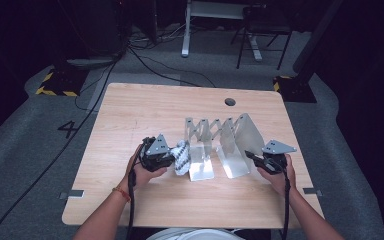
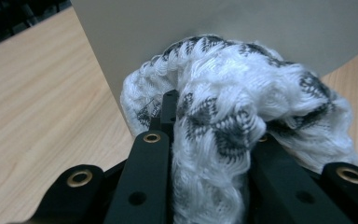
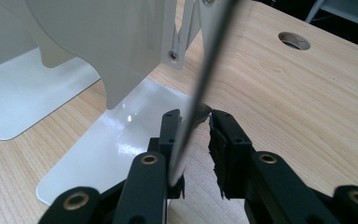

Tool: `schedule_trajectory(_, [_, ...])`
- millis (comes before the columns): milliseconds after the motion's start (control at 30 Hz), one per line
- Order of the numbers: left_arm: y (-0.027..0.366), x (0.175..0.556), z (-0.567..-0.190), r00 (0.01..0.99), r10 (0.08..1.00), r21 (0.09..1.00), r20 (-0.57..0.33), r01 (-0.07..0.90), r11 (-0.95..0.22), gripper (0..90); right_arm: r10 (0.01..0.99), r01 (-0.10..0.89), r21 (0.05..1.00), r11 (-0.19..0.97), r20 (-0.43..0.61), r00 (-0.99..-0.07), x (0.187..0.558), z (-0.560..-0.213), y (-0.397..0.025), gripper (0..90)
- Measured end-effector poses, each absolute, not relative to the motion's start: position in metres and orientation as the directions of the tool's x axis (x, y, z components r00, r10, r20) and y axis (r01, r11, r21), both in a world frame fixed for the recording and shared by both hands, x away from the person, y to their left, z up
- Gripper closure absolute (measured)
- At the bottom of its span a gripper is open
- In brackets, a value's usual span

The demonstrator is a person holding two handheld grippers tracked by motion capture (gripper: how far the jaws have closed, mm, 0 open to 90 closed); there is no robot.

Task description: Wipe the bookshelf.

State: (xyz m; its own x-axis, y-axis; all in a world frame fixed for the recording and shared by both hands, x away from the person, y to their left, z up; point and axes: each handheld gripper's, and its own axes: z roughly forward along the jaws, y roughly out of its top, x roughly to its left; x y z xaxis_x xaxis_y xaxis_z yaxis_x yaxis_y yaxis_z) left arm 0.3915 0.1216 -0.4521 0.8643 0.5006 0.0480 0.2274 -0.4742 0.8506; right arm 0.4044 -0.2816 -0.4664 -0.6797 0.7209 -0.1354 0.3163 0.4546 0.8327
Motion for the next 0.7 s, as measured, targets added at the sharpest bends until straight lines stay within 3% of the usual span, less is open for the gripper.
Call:
schedule_trajectory(367, [0.103,0.393,-0.472,0.91,0.415,0.764,0.023,0.252,-0.594,80.0,0.706,0.296,0.83,0.473,-0.156,-0.691,0.404,-0.467,-0.283,74.6])
schedule_trajectory(533, [0.103,0.386,-0.456,0.901,0.429,0.817,0.061,0.202,-0.541,80.3,0.703,0.292,0.83,0.476,-0.158,-0.694,0.403,-0.467,-0.282,74.3])
schedule_trajectory(700, [0.106,0.377,-0.427,0.886,0.441,0.886,0.14,0.087,-0.456,80.1,0.7,0.289,0.829,0.478,-0.161,-0.696,0.403,-0.467,-0.282,74.0])
